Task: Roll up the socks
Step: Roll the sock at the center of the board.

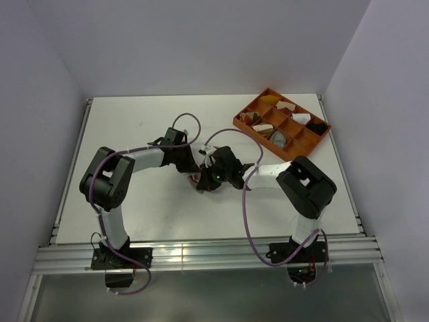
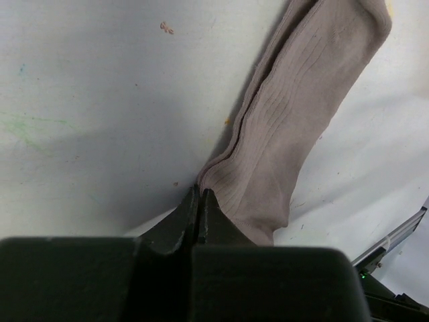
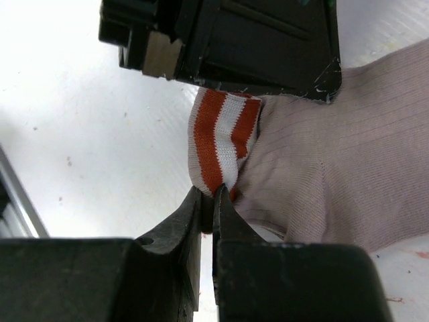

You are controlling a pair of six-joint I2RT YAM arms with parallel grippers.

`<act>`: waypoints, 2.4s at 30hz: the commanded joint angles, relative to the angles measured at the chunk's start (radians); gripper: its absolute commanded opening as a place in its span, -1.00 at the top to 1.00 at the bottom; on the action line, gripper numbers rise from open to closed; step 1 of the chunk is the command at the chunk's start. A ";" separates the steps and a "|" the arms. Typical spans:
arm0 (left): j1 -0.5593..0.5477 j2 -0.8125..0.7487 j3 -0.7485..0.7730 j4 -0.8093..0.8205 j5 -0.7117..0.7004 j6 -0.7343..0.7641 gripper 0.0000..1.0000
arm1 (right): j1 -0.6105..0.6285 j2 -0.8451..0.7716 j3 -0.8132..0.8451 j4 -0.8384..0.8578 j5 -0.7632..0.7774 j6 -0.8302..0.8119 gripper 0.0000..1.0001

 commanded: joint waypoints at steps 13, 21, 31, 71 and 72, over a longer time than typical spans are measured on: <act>0.008 -0.034 -0.002 0.080 -0.055 0.037 0.76 | -0.119 0.129 0.035 0.043 -0.357 0.215 1.00; 0.011 -0.187 -0.032 0.011 -0.296 -0.046 0.02 | -0.159 0.181 0.037 0.086 -0.409 0.273 1.00; 0.021 -0.498 -0.296 0.060 -0.339 -0.225 -0.30 | -0.166 0.204 0.072 0.066 -0.391 0.302 1.00; -0.034 -0.379 -0.549 0.361 -0.280 -0.310 0.76 | -0.173 0.194 0.114 0.034 -0.321 0.288 0.73; -0.036 -0.382 -0.536 0.334 -0.291 -0.297 0.88 | -0.173 0.175 0.109 0.030 -0.302 0.259 0.58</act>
